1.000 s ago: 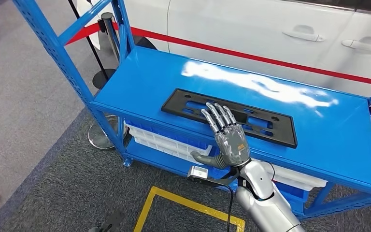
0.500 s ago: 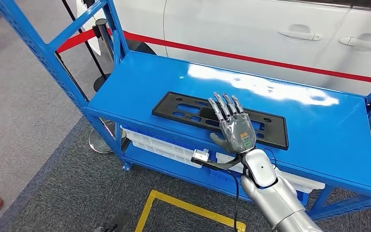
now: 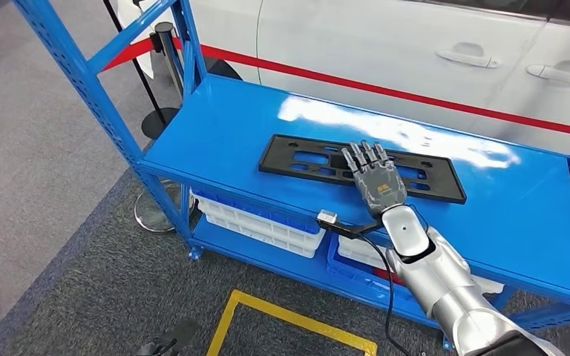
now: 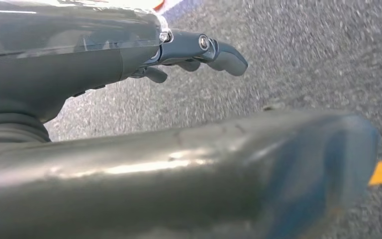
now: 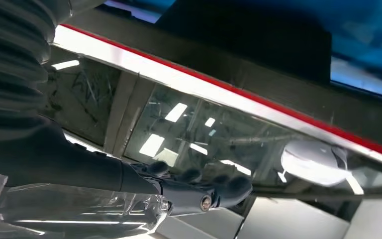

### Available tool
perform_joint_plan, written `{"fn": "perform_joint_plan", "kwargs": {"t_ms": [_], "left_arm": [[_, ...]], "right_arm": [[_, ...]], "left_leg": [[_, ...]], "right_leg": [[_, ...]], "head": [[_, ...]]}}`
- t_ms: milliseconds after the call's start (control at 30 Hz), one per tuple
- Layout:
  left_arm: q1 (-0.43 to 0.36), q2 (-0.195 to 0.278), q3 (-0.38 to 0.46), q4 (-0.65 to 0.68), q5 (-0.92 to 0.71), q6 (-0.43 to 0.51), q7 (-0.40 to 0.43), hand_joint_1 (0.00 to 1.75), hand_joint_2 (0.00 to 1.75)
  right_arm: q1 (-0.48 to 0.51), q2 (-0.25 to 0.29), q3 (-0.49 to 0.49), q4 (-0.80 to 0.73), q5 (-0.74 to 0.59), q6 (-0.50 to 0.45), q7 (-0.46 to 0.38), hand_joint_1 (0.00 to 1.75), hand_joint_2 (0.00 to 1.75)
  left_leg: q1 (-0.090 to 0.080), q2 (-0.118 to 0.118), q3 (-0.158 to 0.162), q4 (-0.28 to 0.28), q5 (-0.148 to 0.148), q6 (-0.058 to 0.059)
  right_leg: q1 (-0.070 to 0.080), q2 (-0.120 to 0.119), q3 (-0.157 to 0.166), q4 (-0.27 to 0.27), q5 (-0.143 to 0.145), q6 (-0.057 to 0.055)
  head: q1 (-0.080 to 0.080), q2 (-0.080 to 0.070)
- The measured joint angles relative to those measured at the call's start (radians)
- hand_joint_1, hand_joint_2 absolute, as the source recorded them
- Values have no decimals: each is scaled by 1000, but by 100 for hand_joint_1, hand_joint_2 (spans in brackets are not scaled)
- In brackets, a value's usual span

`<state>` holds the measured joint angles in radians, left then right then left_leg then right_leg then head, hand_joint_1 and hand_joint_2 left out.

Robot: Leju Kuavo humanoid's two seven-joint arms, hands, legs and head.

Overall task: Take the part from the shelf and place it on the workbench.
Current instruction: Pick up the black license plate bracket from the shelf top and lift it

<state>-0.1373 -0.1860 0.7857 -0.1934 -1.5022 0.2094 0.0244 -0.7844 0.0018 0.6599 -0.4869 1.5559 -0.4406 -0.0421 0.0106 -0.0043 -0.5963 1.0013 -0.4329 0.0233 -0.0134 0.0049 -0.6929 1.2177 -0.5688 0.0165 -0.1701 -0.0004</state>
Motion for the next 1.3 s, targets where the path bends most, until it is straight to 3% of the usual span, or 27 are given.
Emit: {"fn": "perform_joint_plan", "kwargs": {"t_ms": [33, 67, 100, 167, 233, 367, 400, 467, 533, 567, 600, 633, 700, 767, 900, 967, 1033, 1067, 1100, 1133, 1200, 1233, 1300], "left_arm": [[-1, 0, 0, 0, 0, 0, 0, 0, 0], [-1, 0, 0, 0, 0, 0, 0, 0, 0], [-1, 0, -1, 0, 0, 0, 0, 0, 0], [0, -1, -1, 0, 0, 0, 0, 0, 0], [-1, -1, -1, 0, 0, 0, 0, 0, 0], [-3, 0, -4, 0, 0, 0, -1, 0, 0], [-3, 0, -5, 0, 0, 0, -1, 0, 0], [-3, 0, -7, 0, -2, 0, -2, 0, 0], [-3, 0, -8, 0, -5, -1, -4, 0, 0], [-3, 0, -8, 0, -5, -2, -4, 0, 0], [-3, 0, -9, 0, -7, -4, -3, 0, 0], [-3, 0, -10, 0, -8, -7, -2, 0, 0], [-5, 1, -13, 0, -12, -10, 1, 0, 0], [-8, 1, -17, 0, -14, -11, 2, 0, 0], [-9, 0, -19, 0, -8, -11, 2, 0, 0], [-9, 0, -19, 0, -6, -11, 2, 0, 0], [-9, 0, -19, 0, -5, -11, 2, 0, 0], [-9, 0, -19, 0, -5, -11, 2, 0, 0], [-8, 0, -19, 0, -5, -11, 2, 0, 0], [-8, -1, -19, 0, -5, -11, 2, 0, 0], [-7, -1, -19, 0, -4, -11, 2, 0, 0], [-8, -1, -19, 0, -4, -11, 2, 0, 0], [-7, -1, -19, 0, -4, -11, 2, 0, 0]], "right_arm": [[-2, -1, 2, 12, 1, 7, -1, 0, 175], [-3, -1, 5, 23, 1, 13, -3, 0, 175], [-5, -1, 7, 32, 1, 16, -5, 0, 175], [-12, -2, 10, 42, 1, 18, -8, 0, 175], [-20, -2, 12, 49, 1, 18, -12, 0, 175], [-31, -2, 13, 56, -1, 23, -22, 0, 175], [-35, -2, 13, 56, 0, 26, -22, 0, 175], [-39, -1, 16, 58, 1, 34, -22, 0, 175], [-40, 0, 22, 61, 2, 44, -19, 69, 175], [-41, 1, 26, 62, 2, 54, -17, 108, 175], [-45, 1, 31, 64, 2, 70, -16, 147, 175], [-49, 2, 39, 66, 2, 88, -14, 158, 175], [-63, 5, 59, 71, 2, 118, -12, 159, 175], [-74, 11, 73, 74, 2, 132, -13, 161, 175], [-82, 18, 88, 80, 2, 129, -22, 162, 175], [-87, 20, 93, 83, 2, 125, -25, 162, 175], [-88, 20, 96, 86, 2, 123, -25, 163, 175], [-88, 20, 97, 88, 2, 123, -25, 164, 175], [-87, 20, 98, 90, 2, 122, -26, 165, 175], [-88, 20, 99, 91, 2, 121, -27, 168, 175], [-90, 20, 102, 93, 2, 117, -29, 171, 175], [-91, 20, 103, 94, 2, 112, -30, 173, 175], [-90, 21, 104, 94, 0, 98, -39, 175, 175]], "left_leg": [[0, 0, 0, 1, -1, 1], [0, -1, 1, 2, -3, 2], [0, -2, 2, 5, -5, 1], [1, -4, 4, 15, -15, -4], [-3, -4, 0, 28, -25, -14], [-5, -4, -2, 36, -35, -31], [-4, -3, -7, 51, -47, -37], [-1, -1, -44, 138, -95, -47], [2, -1, -105, 265, -146, -54], [2, -1, -125, 302, -153, -55], [2, -1, -128, 302, -140, -54], [2, -1, -113, 265, -110, -51], [0, -1, -50, 130, -40, -40], [-6, -2, -10, 42, -15, -30], [-4, -3, -1, 12, -8, -13], [0, -1, 3, 0, -1, -1], [-2, -1, 3, -1, 0, 4], [-3, -1, 3, 0, 0, 4], [-3, -2, 3, 2, -1, 5], [-3, -3, 3, 5, -3, 4], [-3, -5, 2, 14, -10, 0], [-5, -6, 0, 21, -14, -4], [-9, -6, -5, 27, -18, -13]], "right_leg": [[-1, 0, -30, 57, -18, 2], [-1, 0, -47, 86, -17, 3], [-2, 0, -48, 78, 3, 4], [-5, -2, -2, -33, 76, 3], [-4, -2, 43, -135, 116, -2], [-2, 1, 56, -165, 114, -20], [-4, 1, 59, -168, 115, -26], [-7, 0, 66, -173, 115, -34], [-6, -1, 67, -173, 114, -38], [-5, -1, 68, -173, 113, -38], [-5, 0, 70, -173, 112, -38], [-5, 1, 72, -173, 112, -38], [-3, 2, 76, -174, 110, -36], [-2, 4, 75, -175, 111, -29], [-1, 1, 72, -175, 107, -7], [0, 0, 41, -105, 61, -1], [0, 0, -19, 24, 2, 2], [0, 0, -43, 72, -11, 3], [-1, 0, -52, 88, -4, 4], [-1, 0, -42, 65, 20, 4], [-1, -1, 17, -61, 88, -1], [0, 0, 44, -119, 108, -4], [2, 0, 66, -170, 115, -10]], "head": [[0, 0], [0, 0], [0, 0], [0, 0], [0, 0], [-1, 0], [-1, 0], [-1, 0], [-1, 0], [-1, 0], [-1, 0], [-1, 0], [-1, 0], [-1, 0], [-1, 0], [-1, 0], [0, 0], [0, 0], [0, 0], [0, 0], [0, 0], [0, 0], [-1, 0]]}}
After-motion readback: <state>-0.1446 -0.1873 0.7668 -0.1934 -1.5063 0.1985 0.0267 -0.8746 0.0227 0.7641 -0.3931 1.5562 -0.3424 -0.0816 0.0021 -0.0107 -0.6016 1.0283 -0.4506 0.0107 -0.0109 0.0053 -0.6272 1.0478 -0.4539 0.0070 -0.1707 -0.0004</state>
